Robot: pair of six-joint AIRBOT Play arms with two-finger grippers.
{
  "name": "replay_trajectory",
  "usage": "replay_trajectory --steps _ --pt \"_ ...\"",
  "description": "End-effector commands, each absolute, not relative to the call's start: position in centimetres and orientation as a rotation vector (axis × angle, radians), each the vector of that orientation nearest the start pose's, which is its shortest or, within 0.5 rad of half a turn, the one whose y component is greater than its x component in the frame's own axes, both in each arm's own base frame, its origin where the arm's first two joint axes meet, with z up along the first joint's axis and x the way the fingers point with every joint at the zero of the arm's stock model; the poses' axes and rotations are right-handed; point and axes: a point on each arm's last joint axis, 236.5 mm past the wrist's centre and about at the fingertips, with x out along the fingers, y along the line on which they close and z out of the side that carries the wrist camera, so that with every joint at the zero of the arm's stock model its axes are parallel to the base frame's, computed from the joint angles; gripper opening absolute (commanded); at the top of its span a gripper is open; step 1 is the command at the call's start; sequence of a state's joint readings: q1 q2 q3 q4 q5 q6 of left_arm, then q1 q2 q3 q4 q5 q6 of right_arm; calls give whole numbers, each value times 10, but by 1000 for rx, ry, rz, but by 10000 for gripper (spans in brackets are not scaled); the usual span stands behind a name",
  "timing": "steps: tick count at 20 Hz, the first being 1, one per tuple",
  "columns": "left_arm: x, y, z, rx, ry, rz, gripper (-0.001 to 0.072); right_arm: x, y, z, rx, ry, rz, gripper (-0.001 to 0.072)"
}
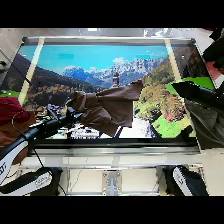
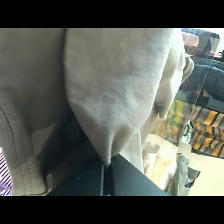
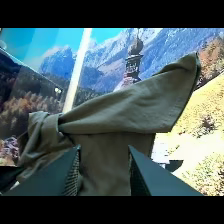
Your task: Fold the shirts.
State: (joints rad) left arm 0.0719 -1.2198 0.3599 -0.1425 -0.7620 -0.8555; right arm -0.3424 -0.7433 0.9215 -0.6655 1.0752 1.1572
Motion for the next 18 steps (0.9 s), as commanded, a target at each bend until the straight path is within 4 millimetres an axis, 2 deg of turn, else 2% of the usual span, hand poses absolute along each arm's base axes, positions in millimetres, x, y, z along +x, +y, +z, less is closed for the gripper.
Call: replay_trajectory --steps 1,3,5,7,9,10,12,17,18 --pt "340 -140 -64 -1263 979 -251 19 327 47 159 446 726 335 333" --pt "340 -140 -64 -1263 979 -252 19 300 61 109 567 912 340 334" --pt "340 -141 -63 -1266 981 -259 19 271 96 57 818 1063 382 335" --pt "338 -144 -60 -1272 985 -277 19 264 132 29 1142 1068 399 347" --pt "338 -146 -59 -1274 987 -285 19 264 147 1 1374 1033 320 347" --pt "338 -146 -59 -1274 987 -285 19 259 153 -16 1420 1045 275 347" --pt "338 -146 -59 -1274 987 -284 19 250 168 -39 1386 1094 233 347" --pt "338 -146 -59 -1274 987 -285 19 259 198 -62 1318 1154 181 354" --pt "338 -146 -59 -1274 987 -285 19 261 203 -65 1292 1176 197 388"
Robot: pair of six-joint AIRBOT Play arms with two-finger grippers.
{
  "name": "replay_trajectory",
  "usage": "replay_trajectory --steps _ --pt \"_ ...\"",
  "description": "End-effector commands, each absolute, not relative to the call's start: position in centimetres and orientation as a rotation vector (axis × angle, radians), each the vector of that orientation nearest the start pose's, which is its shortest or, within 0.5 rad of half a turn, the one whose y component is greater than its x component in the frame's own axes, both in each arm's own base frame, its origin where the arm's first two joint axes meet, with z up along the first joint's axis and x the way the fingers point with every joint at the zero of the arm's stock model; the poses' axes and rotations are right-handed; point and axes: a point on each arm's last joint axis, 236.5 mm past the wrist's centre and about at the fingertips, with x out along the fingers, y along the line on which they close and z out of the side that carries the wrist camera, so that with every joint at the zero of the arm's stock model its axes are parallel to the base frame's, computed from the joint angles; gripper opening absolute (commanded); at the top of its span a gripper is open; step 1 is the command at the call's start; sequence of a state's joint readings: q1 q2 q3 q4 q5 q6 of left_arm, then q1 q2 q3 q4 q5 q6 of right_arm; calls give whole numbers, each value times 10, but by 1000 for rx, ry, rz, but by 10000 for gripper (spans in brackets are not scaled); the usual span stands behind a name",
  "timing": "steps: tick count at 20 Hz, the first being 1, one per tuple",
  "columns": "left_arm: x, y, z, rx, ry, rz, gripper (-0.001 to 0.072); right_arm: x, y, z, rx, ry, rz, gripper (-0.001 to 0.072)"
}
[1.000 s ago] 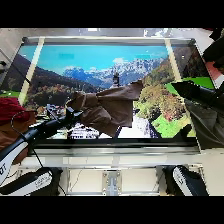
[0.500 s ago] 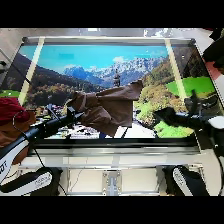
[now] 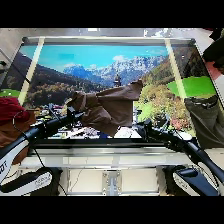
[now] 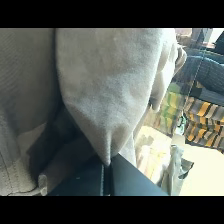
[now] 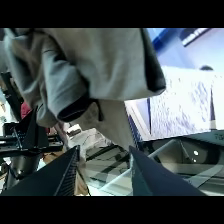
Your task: Fold the shirts.
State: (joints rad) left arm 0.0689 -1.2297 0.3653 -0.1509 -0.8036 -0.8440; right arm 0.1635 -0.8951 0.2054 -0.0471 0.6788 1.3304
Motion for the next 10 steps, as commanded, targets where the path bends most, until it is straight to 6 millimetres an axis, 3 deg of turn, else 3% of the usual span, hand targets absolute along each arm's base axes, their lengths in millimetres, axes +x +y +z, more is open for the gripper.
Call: replay_trajectory --steps 1,5,10 --pt "338 -146 -59 -1274 987 -285 19 265 208 -68 1278 1194 200 388" --pt "337 -146 -59 -1274 987 -285 19 270 219 -86 1266 1281 197 407" --pt "338 -146 -59 -1274 987 -284 19 271 217 -99 1291 1302 149 406"
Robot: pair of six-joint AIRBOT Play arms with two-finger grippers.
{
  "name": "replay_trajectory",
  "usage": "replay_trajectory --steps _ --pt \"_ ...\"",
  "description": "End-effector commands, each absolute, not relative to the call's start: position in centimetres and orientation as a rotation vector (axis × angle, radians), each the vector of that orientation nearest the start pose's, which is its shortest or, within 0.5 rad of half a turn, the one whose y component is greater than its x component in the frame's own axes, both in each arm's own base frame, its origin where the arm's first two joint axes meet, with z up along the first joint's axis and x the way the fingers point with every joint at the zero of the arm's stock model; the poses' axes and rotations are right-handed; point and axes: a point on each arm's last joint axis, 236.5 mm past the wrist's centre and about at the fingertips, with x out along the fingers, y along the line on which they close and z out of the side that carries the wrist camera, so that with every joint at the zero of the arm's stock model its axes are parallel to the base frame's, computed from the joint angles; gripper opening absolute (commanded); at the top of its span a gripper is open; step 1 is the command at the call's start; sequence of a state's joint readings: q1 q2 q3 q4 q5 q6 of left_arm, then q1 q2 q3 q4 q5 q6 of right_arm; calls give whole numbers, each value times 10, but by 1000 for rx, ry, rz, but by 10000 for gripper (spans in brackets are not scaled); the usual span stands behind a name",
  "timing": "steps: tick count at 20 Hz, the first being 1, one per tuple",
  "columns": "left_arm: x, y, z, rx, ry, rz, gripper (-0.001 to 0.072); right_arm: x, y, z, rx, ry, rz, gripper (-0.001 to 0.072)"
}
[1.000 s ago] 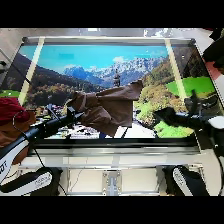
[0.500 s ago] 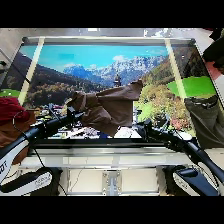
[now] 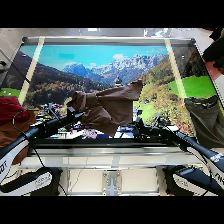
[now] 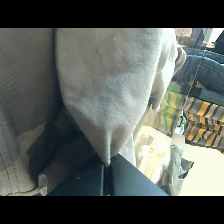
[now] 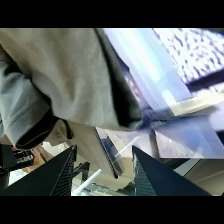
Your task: Fold the shirts.
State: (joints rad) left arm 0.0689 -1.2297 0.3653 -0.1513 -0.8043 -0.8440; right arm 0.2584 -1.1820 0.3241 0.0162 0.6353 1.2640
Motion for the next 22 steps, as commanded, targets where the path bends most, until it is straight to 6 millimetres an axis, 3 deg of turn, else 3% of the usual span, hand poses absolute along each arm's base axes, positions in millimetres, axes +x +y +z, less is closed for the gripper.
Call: replay_trajectory --steps 1,6,10,11,12,13,14,16,17,19,22 --pt "338 -146 -59 -1274 987 -284 19 272 216 -101 1303 1302 136 406" --pt "338 -146 -59 -1274 987 -284 19 286 205 -116 1317 1263 45 402" --pt "338 -146 -59 -1274 987 -284 19 314 214 -113 1286 1248 89 386" --pt "338 -146 -59 -1274 987 -284 19 322 216 -111 1282 1239 99 254" --pt "338 -145 -59 -1274 986 -284 19 329 218 -107 1279 1228 111 62" --pt "338 -145 -59 -1274 986 -284 19 333 219 -102 1265 1214 134 16" --pt "339 -144 -58 -1276 982 -283 19 336 224 -94 1238 1205 191 16" --pt "342 -140 -46 -1283 949 -305 18 335 246 -60 1156 1181 419 14" --pt "344 -137 -29 -1294 910 -341 18 334 255 -35 1118 1146 538 14" --pt "345 -125 22 -1304 789 -449 17 331 263 28 1016 1034 752 13" --pt "333 -94 117 -1198 537 -584 15 309 245 124 750 856 915 14"
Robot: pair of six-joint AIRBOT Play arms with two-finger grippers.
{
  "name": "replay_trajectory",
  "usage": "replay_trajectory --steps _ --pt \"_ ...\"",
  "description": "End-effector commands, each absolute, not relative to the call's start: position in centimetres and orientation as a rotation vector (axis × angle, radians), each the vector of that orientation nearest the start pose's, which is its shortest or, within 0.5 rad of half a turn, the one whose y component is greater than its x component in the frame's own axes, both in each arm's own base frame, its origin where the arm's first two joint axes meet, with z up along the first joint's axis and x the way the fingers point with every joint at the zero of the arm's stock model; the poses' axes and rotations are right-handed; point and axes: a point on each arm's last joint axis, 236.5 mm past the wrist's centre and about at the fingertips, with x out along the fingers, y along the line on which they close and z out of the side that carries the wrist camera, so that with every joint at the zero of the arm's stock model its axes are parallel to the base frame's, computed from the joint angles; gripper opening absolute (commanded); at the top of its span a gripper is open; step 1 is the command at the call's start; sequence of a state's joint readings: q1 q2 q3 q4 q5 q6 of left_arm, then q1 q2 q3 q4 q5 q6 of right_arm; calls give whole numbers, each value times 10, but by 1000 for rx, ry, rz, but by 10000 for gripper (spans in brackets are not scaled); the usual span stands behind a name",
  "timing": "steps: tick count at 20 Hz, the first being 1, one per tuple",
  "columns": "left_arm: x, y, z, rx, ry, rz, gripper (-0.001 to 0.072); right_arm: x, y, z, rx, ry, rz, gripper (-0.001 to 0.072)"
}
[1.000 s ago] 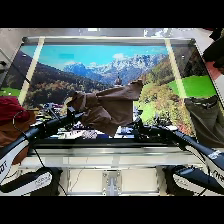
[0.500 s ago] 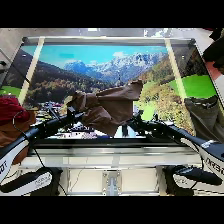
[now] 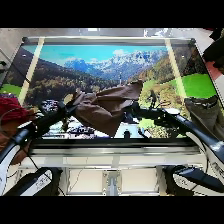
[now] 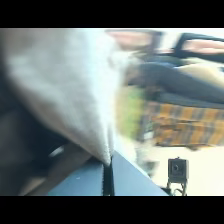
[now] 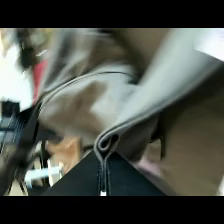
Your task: Fold the shirts.
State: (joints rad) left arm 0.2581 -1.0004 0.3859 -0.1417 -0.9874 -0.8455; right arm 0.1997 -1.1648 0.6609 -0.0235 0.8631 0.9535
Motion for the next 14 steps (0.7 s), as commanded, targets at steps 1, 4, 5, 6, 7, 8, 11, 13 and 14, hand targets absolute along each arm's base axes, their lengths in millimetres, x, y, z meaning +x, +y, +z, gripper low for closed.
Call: replay_trajectory --steps 1,4,5,6,7,8,11,13,14 --pt "327 -80 142 -1146 472 -566 15 298 234 153 679 810 916 15" --pt "306 -35 217 -869 293 -410 15 266 181 251 433 568 773 15" --pt "299 -21 247 -788 233 -346 15 255 158 287 354 454 683 14" --pt "294 -13 281 -706 169 -314 15 241 132 327 268 328 571 13" --pt "290 -12 312 -631 124 -308 15 225 108 363 198 222 463 13" --pt "287 -15 339 -539 104 -307 15 205 86 398 130 124 361 12" --pt "277 2 384 -241 169 -136 15 155 43 470 -48 -49 142 12" --pt "262 35 417 -57 182 69 16 141 20 499 -109 -102 30 12" --pt "252 44 436 17 171 136 15 142 12 507 -122 -112 -3 13"
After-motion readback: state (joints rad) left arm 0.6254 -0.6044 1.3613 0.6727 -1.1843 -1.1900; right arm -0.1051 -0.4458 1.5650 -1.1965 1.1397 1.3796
